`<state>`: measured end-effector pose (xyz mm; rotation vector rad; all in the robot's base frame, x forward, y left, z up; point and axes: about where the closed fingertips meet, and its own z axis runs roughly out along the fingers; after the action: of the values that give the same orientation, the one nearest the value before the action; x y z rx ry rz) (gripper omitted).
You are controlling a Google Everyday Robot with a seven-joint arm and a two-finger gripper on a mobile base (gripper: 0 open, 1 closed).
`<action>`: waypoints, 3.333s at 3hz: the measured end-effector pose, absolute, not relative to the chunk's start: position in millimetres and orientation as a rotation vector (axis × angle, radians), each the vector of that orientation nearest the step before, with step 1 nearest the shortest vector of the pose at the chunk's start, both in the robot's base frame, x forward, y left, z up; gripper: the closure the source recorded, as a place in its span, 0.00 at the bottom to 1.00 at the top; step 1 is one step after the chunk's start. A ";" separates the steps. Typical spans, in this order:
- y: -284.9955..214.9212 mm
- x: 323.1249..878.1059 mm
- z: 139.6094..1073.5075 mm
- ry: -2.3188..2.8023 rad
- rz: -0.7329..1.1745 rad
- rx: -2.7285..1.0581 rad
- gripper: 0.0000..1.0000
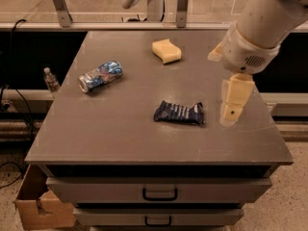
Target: Move rxbar blueberry near sponge
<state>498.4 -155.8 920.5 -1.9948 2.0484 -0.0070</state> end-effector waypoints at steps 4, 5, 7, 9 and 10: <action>-112.2 529.4 816.5 1.988 0.139 -2.175 0.00; -100.0 528.5 814.7 1.949 0.123 -2.192 0.18; -93.3 527.9 823.2 1.926 0.116 -2.201 0.65; -93.2 527.9 834.3 1.926 0.116 -2.201 1.00; -92.0 544.6 859.5 1.884 0.092 -2.166 1.00</action>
Offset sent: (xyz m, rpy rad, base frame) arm 0.0413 0.0270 -0.1168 0.0189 0.1908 0.1023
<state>544.6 -92.0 859.5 -2.1662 1.8838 0.0921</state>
